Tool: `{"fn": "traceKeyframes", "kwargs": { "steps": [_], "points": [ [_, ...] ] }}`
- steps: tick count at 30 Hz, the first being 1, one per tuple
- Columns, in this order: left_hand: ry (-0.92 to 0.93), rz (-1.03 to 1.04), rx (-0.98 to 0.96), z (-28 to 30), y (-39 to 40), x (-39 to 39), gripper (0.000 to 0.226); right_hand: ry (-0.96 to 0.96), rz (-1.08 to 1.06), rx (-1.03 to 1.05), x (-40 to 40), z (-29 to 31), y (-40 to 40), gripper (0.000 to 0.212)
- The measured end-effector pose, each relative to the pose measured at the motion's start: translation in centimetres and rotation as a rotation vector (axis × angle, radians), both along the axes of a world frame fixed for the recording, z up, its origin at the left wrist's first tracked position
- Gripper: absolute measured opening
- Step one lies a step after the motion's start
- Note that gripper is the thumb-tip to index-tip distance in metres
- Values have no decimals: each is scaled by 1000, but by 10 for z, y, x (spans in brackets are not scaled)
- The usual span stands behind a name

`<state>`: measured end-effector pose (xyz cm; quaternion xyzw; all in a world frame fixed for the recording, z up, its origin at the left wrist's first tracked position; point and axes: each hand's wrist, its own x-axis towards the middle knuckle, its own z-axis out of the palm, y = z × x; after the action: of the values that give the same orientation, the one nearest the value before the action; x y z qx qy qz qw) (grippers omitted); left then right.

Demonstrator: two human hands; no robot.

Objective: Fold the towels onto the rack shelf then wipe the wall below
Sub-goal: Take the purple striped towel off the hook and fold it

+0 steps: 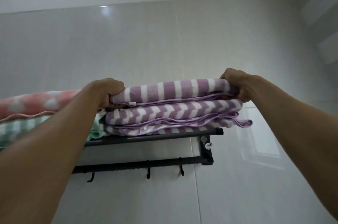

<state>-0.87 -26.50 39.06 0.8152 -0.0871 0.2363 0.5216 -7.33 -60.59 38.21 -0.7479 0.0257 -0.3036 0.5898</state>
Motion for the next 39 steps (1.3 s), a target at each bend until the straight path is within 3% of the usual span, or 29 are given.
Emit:
{"fn": "traceKeyframes", "kwargs": {
  "steps": [3, 6, 10, 14, 16, 19, 22, 31, 39],
  "points": [
    [-17, 63, 59, 1, -2, 2, 23, -3, -79, -84, -2, 4, 4, 33],
    [-115, 163, 107, 1, -7, -3, 25, -10, -281, -289, -8, 0, 14, 26],
    [-339, 428, 200, 1, -16, -6, 45, -148, -620, -478, -14, -5, 22, 24],
    [-481, 480, 230, 2, -25, -7, 51, -336, -776, -662, -16, -5, 36, 29],
    [-475, 395, 298, 2, -29, -9, 62, -373, -764, -800, -16, -10, 44, 44],
    [-398, 287, 416, -2, -30, -11, 75, -248, -697, -889, -14, -22, 48, 48],
    [-439, 238, 329, -9, -26, -24, 77, -230, -717, -897, -15, -30, 49, 57],
    [-592, 240, 186, -37, 17, -93, 61, -368, -661, -853, -72, -60, 85, 41],
    [-574, 215, 364, -116, 56, -177, 58, -282, -513, -793, -155, -132, 137, 29]
  ]
}}
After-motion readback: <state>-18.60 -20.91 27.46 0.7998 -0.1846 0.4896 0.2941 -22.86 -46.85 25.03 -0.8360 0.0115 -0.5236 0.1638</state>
